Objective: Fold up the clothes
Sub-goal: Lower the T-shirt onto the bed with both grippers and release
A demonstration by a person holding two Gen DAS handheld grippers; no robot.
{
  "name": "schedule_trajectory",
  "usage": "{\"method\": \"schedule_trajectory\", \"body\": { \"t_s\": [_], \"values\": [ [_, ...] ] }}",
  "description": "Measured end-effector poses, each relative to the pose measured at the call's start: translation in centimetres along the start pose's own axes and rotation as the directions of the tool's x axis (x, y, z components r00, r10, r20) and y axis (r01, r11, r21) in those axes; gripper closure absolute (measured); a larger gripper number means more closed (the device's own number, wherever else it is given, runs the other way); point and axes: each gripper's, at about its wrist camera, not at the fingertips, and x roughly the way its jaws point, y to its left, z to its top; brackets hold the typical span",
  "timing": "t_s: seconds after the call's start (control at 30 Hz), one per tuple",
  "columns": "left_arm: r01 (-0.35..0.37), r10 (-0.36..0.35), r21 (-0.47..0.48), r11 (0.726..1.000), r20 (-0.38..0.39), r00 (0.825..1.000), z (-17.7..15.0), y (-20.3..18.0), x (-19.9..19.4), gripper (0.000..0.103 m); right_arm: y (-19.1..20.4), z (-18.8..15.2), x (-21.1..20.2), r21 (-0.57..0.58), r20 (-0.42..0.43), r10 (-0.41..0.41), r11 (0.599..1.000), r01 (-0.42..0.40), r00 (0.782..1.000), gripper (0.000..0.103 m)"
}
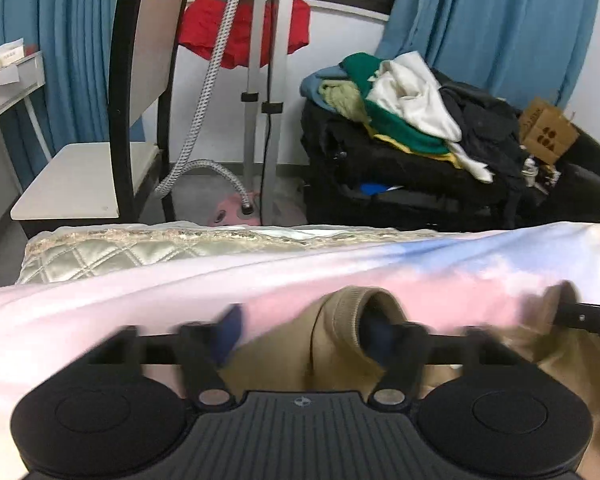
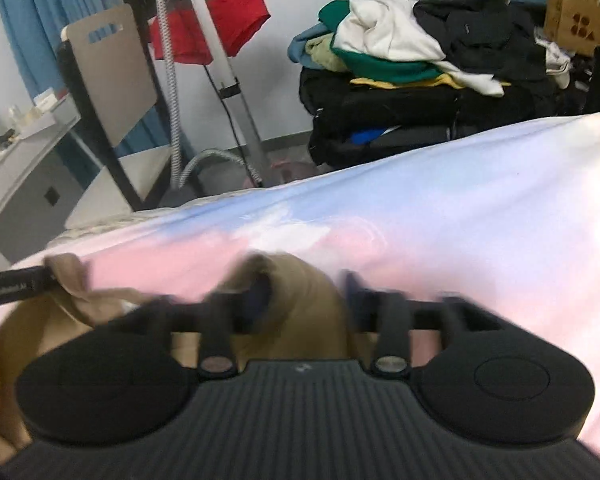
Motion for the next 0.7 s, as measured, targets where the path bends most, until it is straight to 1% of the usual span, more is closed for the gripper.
{"method": "schedule_trajectory", "body": {
  "t_s": [0.03, 0.1, 0.13, 0.23, 0.33, 0.43, 0.57, 0.6, 0.7],
  "values": [
    [0.018, -0.018, 0.010, 1.000, -0.004, 1.000, 0.1, -0.1, -1.4, 0.021, 0.1, 0.1, -0.7, 0.005, -0.010, 0.010, 1.000, -0.010, 1.000, 0.017],
    [0.042, -0.042, 0.017, 0.999, 0.003, 0.999, 0.2, -0.3, -4.1, 0.020, 0.2, 0.3, -2.0, 0.015, -0.030, 0.030, 0.999, -0.029, 0.999, 0.019],
    [0.046, -0.046, 0.013, 0.999, 0.013, 0.999, -0.2, -0.6, -6.3, 0.019, 0.3, 0.4, -2.7, 0.021, -0.040, 0.039, 0.999, -0.039, 0.998, 0.019],
    [0.059, -0.058, -0.013, 0.998, 0.049, 0.997, -1.6, -1.4, -13.0, 0.017, 1.0, -0.2, -6.7, 0.043, 0.015, 0.027, 0.999, -0.028, 1.000, 0.019],
    [0.071, -0.063, -0.082, 0.994, 0.100, 0.993, -5.1, -0.3, -18.5, 0.016, 1.7, -2.1, -12.2, 0.092, 0.097, 0.046, 0.994, -0.055, 0.994, 0.019],
    [0.087, -0.065, -0.149, 0.985, 0.150, 0.987, -8.6, 0.7, -24.1, 0.016, 2.6, -5.8, -18.5, 0.107, 0.144, 0.062, 0.991, -0.078, 0.988, 0.019],
    [0.113, -0.061, -0.237, 0.965, 0.216, 0.974, -13.3, 2.1, -31.6, 0.016, 3.2, -13.6, -27.1, 0.101, 0.227, 0.075, 0.990, -0.100, 0.971, 0.019],
    [0.118, -0.055, -0.271, 0.955, 0.229, 0.972, -14.5, 2.7, -33.0, 0.016, 3.1, -15.7, -28.9, 0.111, 0.244, 0.085, 0.987, -0.115, 0.966, 0.019],
    [0.119, -0.013, -0.436, 0.892, 0.238, 0.971, -18.9, 5.3, -34.2, 0.019, 2.1, -21.9, -33.0, 0.159, 0.277, 0.121, 0.973, -0.169, 0.953, 0.019]
  ]
}}
